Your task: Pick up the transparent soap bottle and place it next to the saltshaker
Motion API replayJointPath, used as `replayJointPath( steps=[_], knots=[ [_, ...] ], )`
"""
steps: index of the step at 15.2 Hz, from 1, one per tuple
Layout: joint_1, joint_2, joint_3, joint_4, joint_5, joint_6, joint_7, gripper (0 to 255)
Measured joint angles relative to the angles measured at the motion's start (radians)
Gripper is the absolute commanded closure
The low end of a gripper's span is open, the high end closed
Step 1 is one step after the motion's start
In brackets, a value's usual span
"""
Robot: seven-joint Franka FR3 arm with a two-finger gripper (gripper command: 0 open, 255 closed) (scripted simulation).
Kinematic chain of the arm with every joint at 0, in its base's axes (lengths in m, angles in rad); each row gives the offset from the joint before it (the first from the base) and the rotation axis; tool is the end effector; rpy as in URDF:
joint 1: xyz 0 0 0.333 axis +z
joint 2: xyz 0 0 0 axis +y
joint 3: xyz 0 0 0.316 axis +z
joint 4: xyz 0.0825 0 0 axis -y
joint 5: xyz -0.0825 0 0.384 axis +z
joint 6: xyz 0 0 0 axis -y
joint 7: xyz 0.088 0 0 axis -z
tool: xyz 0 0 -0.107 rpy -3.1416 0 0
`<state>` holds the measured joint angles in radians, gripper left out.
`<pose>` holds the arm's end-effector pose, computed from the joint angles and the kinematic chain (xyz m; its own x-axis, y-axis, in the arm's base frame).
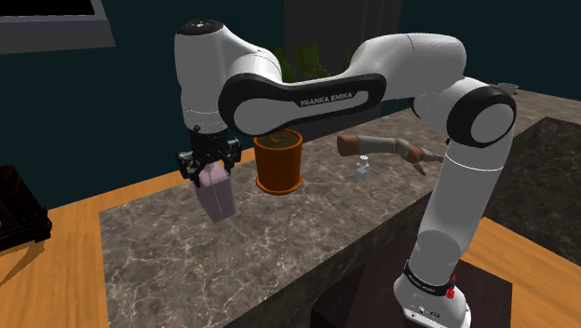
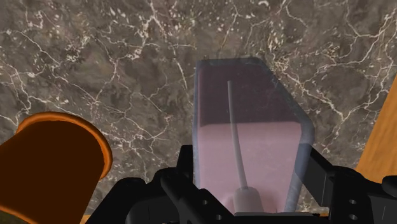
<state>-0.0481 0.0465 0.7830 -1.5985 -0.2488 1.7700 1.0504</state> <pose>0.4535 0.3680 0.6132 0.9281 -0.2741 0.2520 -0.2808 -0.9597 -0.0095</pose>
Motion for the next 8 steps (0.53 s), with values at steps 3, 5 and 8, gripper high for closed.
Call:
replayJointPath(
  steps=[3,5,8],
  knots=[
    [0.009,0.023,0.005,0.063,-0.016,-0.049,0.002,255],
    [0.014,0.033,0.008,0.100,-0.023,-0.079,0.001,255],
    [0.022,0.046,0.011,0.150,-0.033,-0.121,0.000,255]
  ],
)
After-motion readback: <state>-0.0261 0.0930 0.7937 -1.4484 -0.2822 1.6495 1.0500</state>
